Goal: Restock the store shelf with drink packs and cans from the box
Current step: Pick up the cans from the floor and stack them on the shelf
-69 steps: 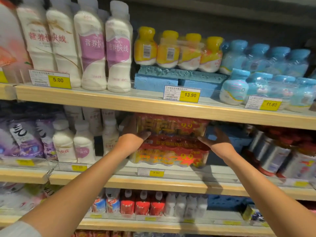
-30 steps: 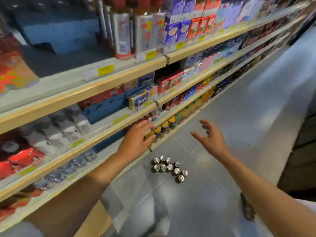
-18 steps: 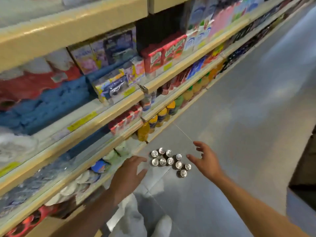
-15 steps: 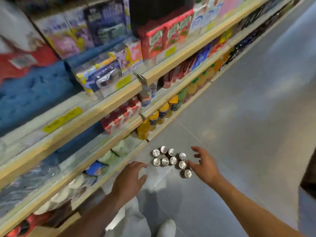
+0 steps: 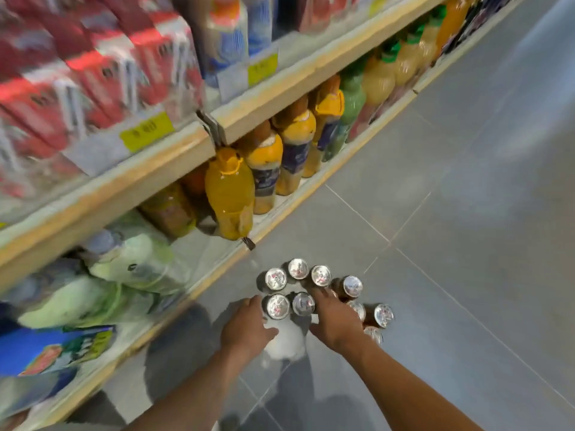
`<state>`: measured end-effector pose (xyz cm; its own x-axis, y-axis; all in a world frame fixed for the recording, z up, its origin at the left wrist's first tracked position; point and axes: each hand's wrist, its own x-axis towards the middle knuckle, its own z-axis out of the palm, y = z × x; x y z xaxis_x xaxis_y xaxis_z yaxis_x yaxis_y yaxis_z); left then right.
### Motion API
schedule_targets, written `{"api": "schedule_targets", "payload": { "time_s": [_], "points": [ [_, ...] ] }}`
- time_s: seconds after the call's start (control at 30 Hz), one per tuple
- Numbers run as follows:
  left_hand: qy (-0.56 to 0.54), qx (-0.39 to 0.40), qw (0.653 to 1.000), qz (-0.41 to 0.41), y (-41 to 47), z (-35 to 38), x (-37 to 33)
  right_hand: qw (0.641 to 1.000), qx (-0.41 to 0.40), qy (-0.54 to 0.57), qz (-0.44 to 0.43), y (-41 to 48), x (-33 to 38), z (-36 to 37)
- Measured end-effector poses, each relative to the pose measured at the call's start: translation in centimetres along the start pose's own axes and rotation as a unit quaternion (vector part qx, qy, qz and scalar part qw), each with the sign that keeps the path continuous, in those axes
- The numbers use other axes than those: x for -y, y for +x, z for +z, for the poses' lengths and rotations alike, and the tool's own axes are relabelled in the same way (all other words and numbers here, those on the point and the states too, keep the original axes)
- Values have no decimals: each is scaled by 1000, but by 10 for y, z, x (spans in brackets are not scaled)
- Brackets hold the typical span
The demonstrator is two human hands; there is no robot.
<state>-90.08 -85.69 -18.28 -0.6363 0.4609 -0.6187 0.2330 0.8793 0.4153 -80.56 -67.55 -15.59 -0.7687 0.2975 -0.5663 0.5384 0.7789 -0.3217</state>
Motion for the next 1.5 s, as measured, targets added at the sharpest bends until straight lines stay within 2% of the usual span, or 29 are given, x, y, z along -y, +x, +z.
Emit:
{"api": "schedule_targets", "payload": {
  "time_s": [0.13, 0.3, 0.4, 0.5, 0.67, 0.8, 0.9, 1.13, 1.37, 1.5],
  "points": [
    [-63, -9, 998, 5, 50, 50, 22, 988, -3, -149, -32, 48, -18, 43],
    [-81, -70, 994, 20, 71, 88, 33, 973, -12, -224, -51, 74, -26, 68],
    [-84, -101, 991, 23, 72, 96, 34, 969, -24, -242, -50, 75, -23, 70],
    [-70, -98, 992, 29, 63, 88, 30, 971, -34, -232, -42, 68, -18, 63],
    [-1, -83, 996, 20, 1, 29, 5, 976, -36, -210, -37, 15, 7, 24],
    [2, -82, 996, 20, -95, -77, -42, 982, -42, -183, -35, -68, 52, -67],
    [-7, -100, 995, 26, -165, -154, -77, 983, -79, -163, -39, -133, 85, -147],
    [-10, -135, 989, 65, -351, -333, -171, 981, -128, -127, -66, -303, 171, -363],
    [-14, -226, 959, 169, -518, -475, -226, 971, -159, 14, -175, -436, 251, -527],
    [-62, -291, 937, 182, -592, -536, -232, 940, -180, 126, -260, -490, 302, -585]
  ]
}}
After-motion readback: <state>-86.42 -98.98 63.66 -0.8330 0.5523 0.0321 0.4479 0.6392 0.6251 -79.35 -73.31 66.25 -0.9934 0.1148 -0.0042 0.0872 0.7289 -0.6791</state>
